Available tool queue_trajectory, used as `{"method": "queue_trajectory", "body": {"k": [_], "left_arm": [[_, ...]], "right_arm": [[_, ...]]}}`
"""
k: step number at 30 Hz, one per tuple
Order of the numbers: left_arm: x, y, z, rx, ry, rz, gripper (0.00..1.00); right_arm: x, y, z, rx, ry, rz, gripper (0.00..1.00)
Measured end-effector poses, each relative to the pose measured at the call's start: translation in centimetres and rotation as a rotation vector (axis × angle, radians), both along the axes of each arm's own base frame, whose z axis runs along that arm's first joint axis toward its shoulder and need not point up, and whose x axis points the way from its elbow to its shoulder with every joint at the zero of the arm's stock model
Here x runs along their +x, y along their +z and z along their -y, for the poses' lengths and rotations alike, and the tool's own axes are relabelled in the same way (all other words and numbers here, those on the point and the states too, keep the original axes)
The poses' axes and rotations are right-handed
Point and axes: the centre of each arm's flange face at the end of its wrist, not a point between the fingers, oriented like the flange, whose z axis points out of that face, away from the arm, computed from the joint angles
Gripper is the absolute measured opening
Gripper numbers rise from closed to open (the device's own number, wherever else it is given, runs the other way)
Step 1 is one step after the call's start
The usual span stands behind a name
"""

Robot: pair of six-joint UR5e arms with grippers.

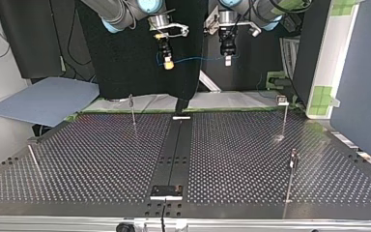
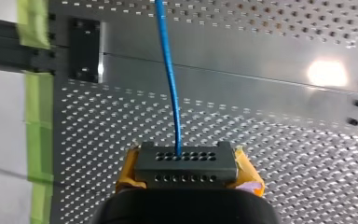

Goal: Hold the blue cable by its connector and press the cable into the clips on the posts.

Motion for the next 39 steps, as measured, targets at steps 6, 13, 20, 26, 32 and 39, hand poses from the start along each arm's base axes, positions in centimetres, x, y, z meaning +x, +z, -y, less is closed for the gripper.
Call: {"method": "queue_trajectory", "body": {"k": [6, 13, 20, 26, 32, 39], "left_arm": [[0.0, 0.0, 0.0, 0.000, 0.000, 0.000, 0.00], [0.0, 0.0, 0.0, 0.000, 0.000, -0.001, 0.00], [0.0, 0.0, 0.0, 0.000, 0.000, -0.001, 0.00], [0.0, 0.0, 0.0, 0.000, 0.000, -0.001, 0.00], [0.0, 0.0, 0.0, 0.000, 0.000, -0.001, 0.00], [2.1, 0.9, 0.1, 0.023, -0.002, 0.010, 0.00]], "right_arm": [[-0.1, -0.5, -0.1, 0.007, 0.000, -0.007, 0.00], [-0.1, -0.5, -0.1, 0.007, 0.000, -0.008, 0.00], [-0.1, -0.5, -0.1, 0.007, 0.000, -0.008, 0.00], [-0.1, -0.5, -0.1, 0.007, 0.000, -0.008, 0.00], [-0.1, -0.5, -0.1, 0.007, 0.000, -0.008, 0.00], [1.3, 2.1, 0.5, -0.001, -0.023, 0.048, 0.00]]}}
